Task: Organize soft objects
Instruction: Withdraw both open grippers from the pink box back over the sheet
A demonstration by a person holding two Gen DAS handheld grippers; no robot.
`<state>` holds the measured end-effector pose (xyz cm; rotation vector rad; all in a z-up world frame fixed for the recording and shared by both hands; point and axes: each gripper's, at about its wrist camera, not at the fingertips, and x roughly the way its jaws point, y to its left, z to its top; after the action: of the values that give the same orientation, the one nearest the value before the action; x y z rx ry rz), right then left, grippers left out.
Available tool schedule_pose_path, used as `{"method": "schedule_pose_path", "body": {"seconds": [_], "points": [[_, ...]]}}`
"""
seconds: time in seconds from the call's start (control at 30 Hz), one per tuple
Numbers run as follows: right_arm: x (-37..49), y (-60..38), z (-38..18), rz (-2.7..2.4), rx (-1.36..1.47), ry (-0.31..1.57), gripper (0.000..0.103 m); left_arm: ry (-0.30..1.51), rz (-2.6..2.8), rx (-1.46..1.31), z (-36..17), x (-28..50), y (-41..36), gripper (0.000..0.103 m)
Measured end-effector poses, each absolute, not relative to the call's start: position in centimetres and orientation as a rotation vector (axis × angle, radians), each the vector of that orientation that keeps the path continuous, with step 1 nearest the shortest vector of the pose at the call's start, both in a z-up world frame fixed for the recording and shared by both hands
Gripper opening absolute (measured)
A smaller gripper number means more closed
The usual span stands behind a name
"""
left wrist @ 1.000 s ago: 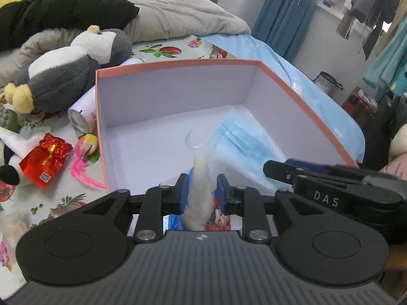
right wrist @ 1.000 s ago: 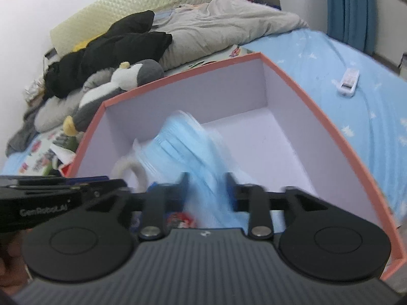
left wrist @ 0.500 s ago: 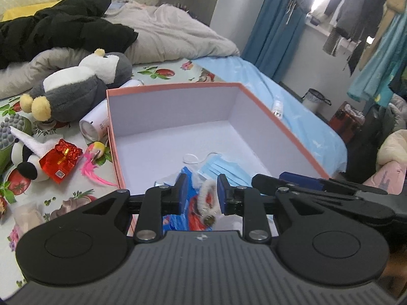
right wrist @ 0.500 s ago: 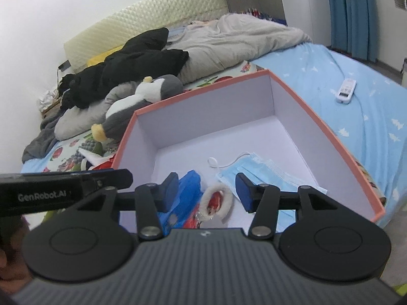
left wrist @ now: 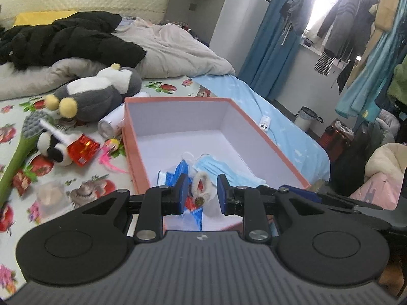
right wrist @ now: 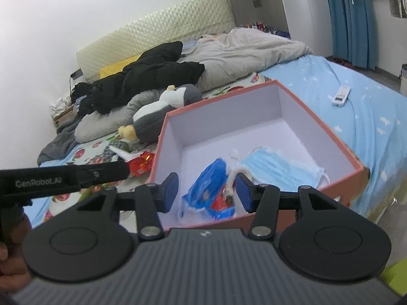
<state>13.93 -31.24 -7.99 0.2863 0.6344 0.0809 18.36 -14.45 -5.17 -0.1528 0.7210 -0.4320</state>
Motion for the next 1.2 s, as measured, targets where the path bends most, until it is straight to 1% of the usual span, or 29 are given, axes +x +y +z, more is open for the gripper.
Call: {"method": "schedule_pose_path", "body": {"seconds": [0.17,0.4,0.67,1.2], "points": [[11.7,-30.2,-7.1,0.098,0.261,0.639,0.053,0.709,-0.399,-0.191,-3.6,15.1,-12.3,0.029],[9.2,-29.1,-5.8,0.101,0.241,0.636,0.053,0.674,-0.389,-0.176,-1.6,10.7,-11.3,0.029],[6.8,-27.7,-5.0,0.15,0.204,0.632,0.053,0.663,-0.308,-0.178,-1.5,6.2,-9.1,0.029],[6.0,-23.0,-4.5,0.298,0.183,0.649,0.053,0.602,-0.145,-0.226,-0.9,2.4,-3.3,0.029]]}}
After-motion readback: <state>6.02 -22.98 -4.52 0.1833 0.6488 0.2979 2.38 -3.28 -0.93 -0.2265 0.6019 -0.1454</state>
